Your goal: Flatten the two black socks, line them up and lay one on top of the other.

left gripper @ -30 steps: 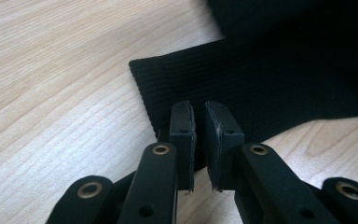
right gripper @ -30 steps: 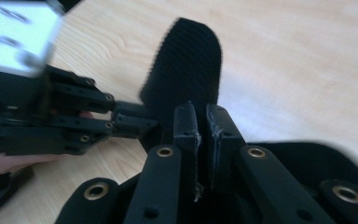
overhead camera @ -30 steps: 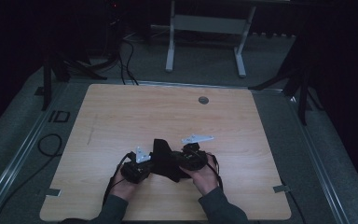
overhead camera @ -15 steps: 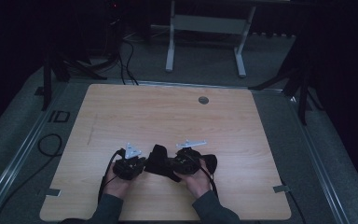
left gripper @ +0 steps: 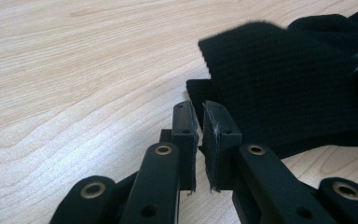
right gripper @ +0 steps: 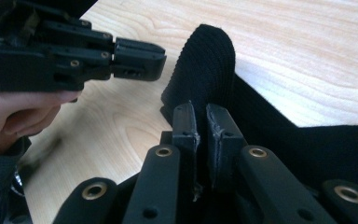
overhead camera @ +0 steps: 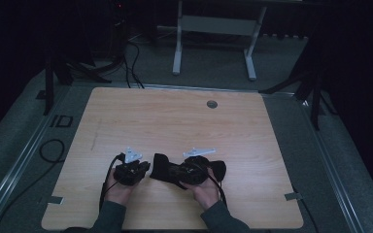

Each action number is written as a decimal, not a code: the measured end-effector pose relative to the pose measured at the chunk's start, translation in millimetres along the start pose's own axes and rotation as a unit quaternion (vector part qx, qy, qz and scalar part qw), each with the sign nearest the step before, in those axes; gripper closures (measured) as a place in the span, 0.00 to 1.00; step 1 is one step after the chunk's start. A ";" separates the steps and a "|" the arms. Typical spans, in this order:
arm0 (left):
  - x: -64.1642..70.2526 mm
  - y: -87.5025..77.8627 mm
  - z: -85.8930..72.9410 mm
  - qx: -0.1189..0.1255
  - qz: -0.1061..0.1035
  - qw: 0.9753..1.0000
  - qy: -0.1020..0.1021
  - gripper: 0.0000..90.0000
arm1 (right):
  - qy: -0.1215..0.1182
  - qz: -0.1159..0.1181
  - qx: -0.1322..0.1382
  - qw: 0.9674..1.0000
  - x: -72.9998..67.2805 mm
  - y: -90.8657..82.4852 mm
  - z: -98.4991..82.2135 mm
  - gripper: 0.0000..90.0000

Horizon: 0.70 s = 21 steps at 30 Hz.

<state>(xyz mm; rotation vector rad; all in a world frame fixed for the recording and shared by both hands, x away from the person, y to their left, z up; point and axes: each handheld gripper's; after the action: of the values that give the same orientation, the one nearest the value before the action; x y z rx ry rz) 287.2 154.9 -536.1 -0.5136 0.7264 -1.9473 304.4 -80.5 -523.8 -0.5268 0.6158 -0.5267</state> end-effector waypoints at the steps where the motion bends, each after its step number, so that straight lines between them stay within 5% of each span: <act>1: 0.0 -0.1 0.0 0.000 0.000 1.000 0.000 0.93 | 0.001 0.000 -0.002 1.000 0.1 0.9 -0.9 0.92; 17: 17.8 8.3 0.6 -0.005 -0.023 0.999 0.042 0.93 | 0.005 -0.005 -0.036 0.999 -1.5 18.9 -10.0 0.90; 21: 25.0 18.3 -0.9 -0.024 -0.010 0.998 0.065 0.93 | 0.004 -0.008 -0.040 0.999 -1.1 21.3 -10.5 0.90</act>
<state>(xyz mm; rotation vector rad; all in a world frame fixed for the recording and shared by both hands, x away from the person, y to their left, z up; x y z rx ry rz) 287.1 126.2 -547.9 -0.4274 0.8562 -1.9993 303.2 -67.2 -543.5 -0.6048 0.6433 -0.5206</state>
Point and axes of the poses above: each handheld gripper's, and its own axes: y roughly forward along the jaws, z roughly out of its top, x roughly to its right, and after that the axes turned 3 degrees about z, right-handed
